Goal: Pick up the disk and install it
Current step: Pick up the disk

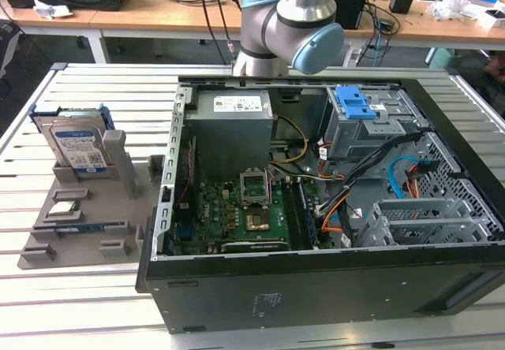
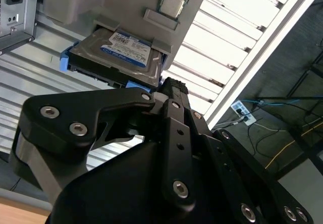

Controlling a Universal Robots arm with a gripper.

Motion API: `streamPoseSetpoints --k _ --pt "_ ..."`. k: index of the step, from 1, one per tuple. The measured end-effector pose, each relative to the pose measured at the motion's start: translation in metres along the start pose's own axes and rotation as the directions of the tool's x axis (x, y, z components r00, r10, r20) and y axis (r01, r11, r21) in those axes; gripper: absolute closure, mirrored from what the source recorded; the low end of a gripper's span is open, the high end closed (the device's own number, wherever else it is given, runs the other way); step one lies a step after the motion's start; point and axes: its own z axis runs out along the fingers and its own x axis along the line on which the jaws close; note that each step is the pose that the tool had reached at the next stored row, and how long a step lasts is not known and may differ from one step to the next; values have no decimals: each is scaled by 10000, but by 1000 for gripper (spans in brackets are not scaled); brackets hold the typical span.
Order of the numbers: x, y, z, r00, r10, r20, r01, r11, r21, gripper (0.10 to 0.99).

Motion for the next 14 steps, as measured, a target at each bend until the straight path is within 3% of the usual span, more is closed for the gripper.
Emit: streamPoseSetpoints --k 6,14 --pt "0 0 0 9949 -1011 -45 1011 9949 -26 980" --pt "0 0 0 9721 -2343 -99 2342 9722 -67 980"
